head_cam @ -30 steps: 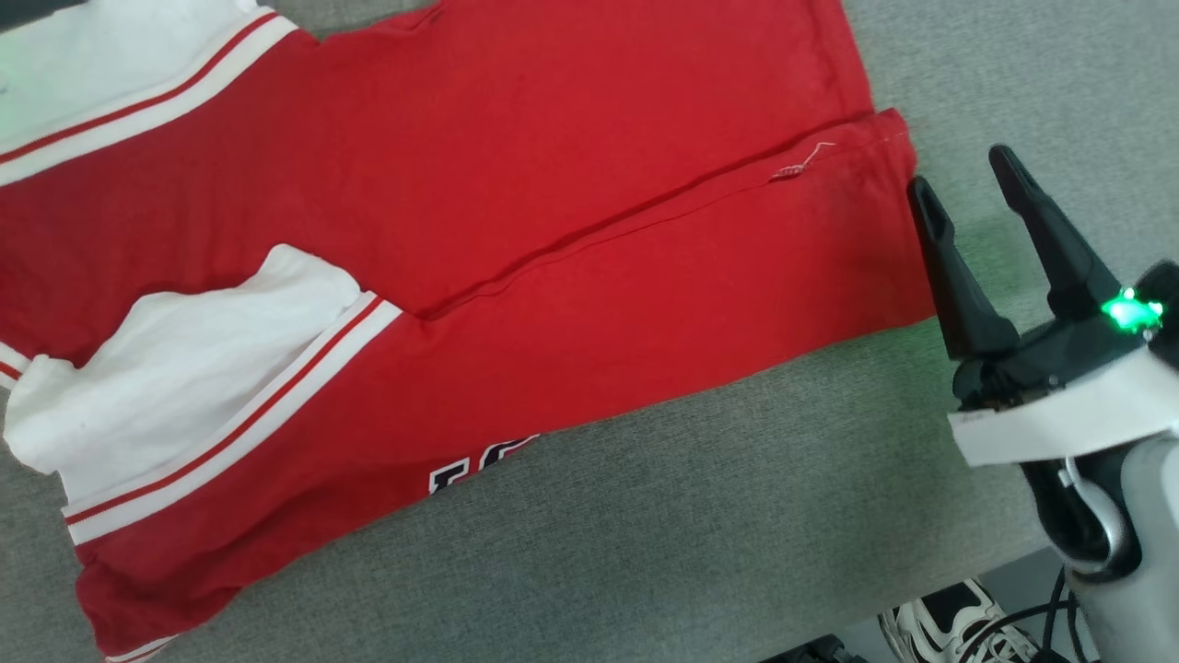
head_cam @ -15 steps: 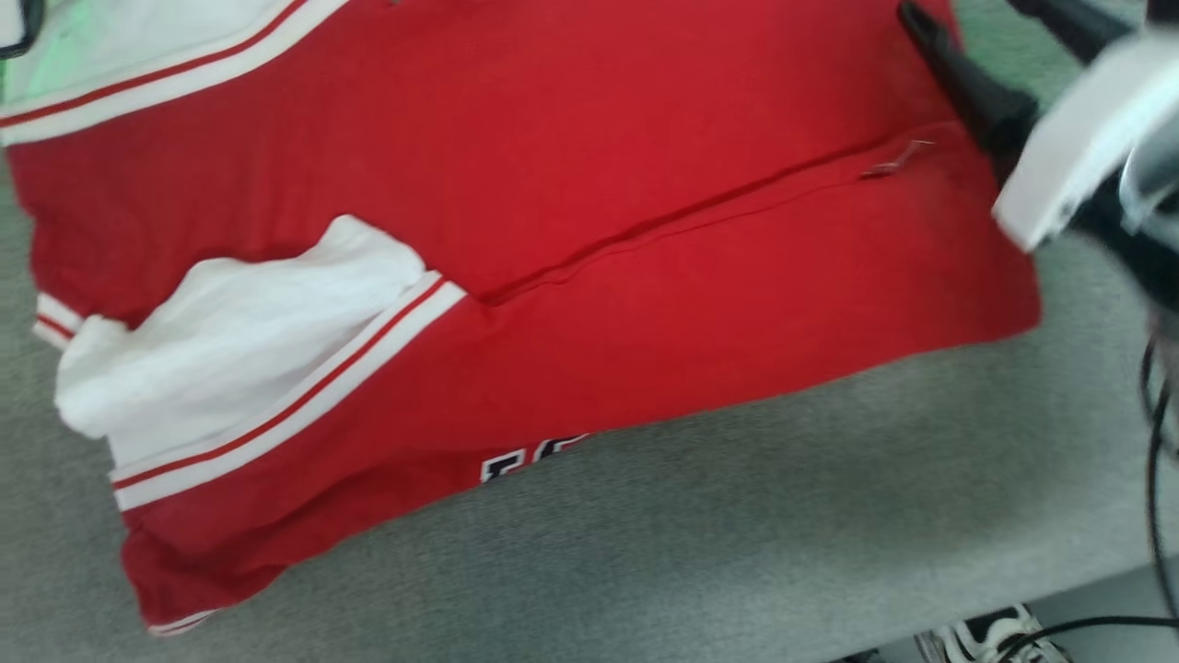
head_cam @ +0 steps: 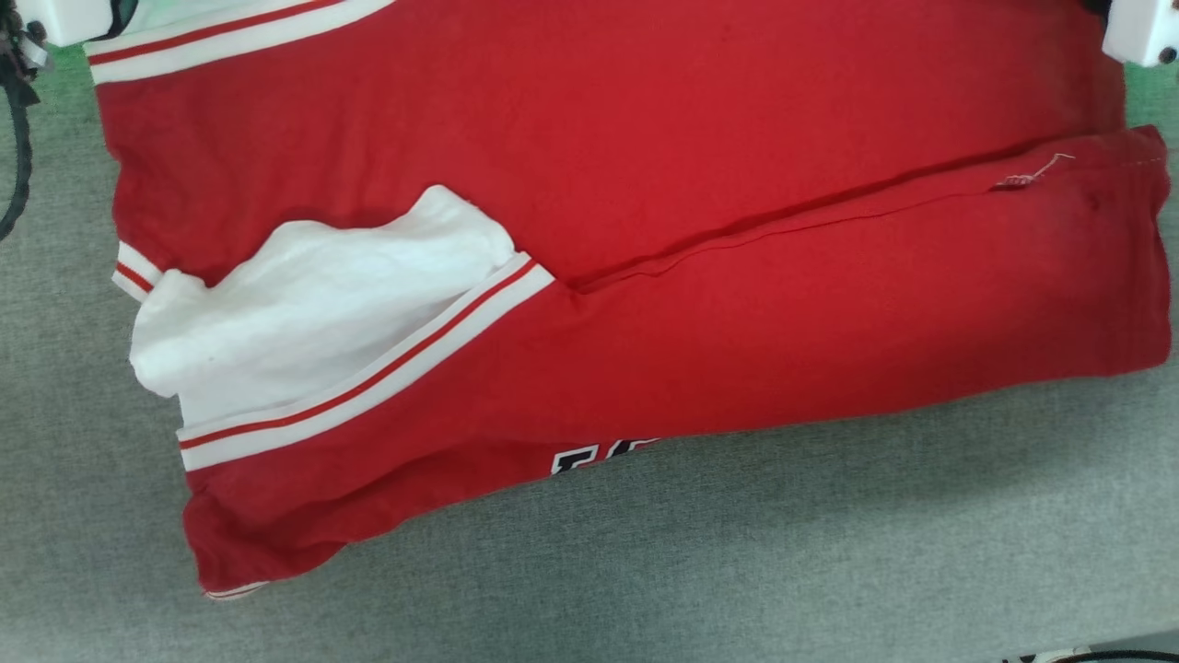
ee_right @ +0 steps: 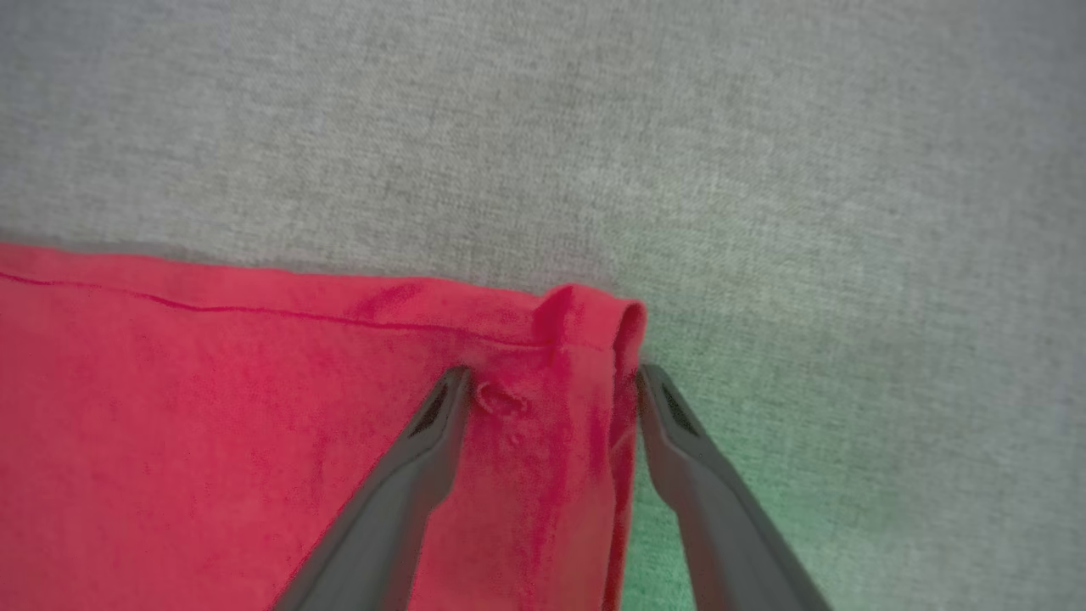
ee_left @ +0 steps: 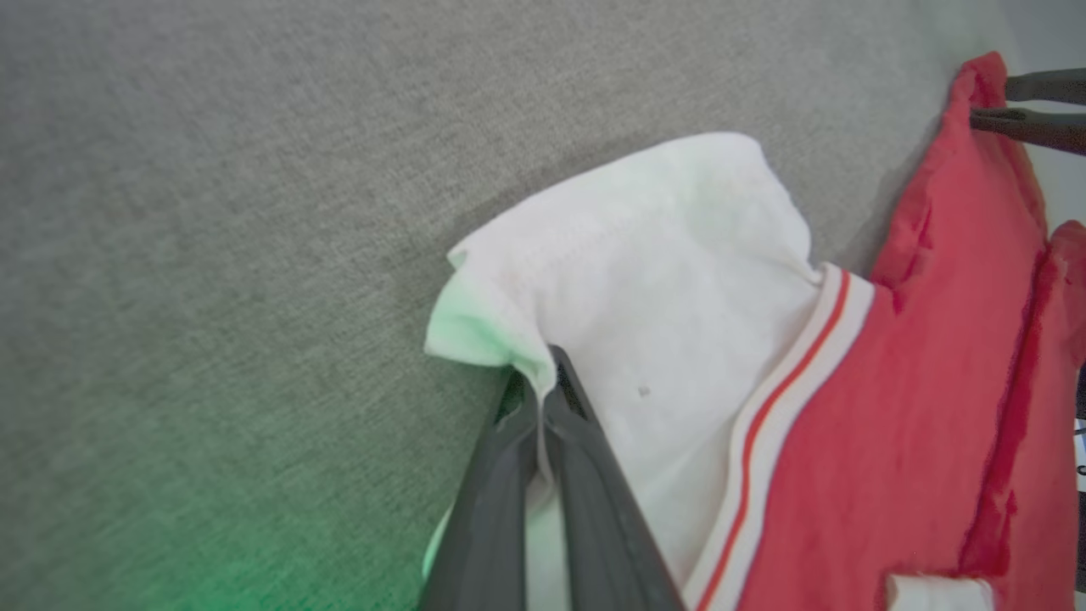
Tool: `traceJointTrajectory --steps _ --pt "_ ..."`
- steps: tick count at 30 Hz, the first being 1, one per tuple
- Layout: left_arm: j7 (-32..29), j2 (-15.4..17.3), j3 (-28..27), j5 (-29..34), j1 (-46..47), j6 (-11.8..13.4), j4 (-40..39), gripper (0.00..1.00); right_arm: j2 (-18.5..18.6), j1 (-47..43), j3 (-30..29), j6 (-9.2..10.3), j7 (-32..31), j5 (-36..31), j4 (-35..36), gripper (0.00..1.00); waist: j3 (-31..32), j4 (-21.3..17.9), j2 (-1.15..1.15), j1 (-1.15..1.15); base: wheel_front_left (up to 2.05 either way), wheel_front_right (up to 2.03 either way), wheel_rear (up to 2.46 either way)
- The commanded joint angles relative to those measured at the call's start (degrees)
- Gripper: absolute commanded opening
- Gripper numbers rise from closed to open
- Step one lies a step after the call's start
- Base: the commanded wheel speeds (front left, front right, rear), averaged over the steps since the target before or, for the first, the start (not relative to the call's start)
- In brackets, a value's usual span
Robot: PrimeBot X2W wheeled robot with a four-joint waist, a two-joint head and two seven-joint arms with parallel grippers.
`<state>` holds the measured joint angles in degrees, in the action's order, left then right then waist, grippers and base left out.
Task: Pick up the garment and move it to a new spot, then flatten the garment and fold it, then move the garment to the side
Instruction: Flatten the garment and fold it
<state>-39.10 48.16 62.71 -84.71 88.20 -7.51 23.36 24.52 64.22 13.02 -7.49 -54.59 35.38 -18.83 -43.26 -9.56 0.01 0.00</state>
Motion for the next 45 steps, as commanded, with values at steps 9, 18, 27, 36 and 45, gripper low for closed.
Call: traceJointTrajectory --steps 9,18,27,36,45 --pt "8.0 -2.4 -1.3 -3.6 -3.6 0.1 -1.9 0.0 0.8 -1.8 -1.0 0.0 0.4 -0.2 1.5 0.0 3.1 3.5 -0.01 0.0 0.0 0.0 0.0" --pt "19.0 0.4 -6.6 -9.0 -15.7 0.1 -16.6 0.0 7.2 -16.4 -5.1 0.0 2.8 2.4 11.7 0.0 13.4 8.5 -0.01 0.0 0.0 0.0 0.0" --pt "29.0 4.4 -5.8 -5.0 -29.4 0.1 -29.7 0.0 9.9 -32.3 -11.2 0.0 3.2 3.3 20.6 0.0 18.7 10.8 -0.01 0.0 0.0 0.0 0.0" --pt "42.5 8.3 -0.9 -1.0 -45.2 0.1 -34.9 0.0 7.7 -48.1 -18.9 0.0 4.4 2.2 27.5 0.0 20.3 11.2 -0.01 0.0 0.0 0.0 0.0" --pt "48.4 2.8 4.0 0.8 -48.4 0.1 -26.7 0.0 4.3 -49.2 -17.7 0.0 9.7 -3.7 22.7 0.0 17.6 11.1 -0.01 0.0 0.0 0.0 0.0"
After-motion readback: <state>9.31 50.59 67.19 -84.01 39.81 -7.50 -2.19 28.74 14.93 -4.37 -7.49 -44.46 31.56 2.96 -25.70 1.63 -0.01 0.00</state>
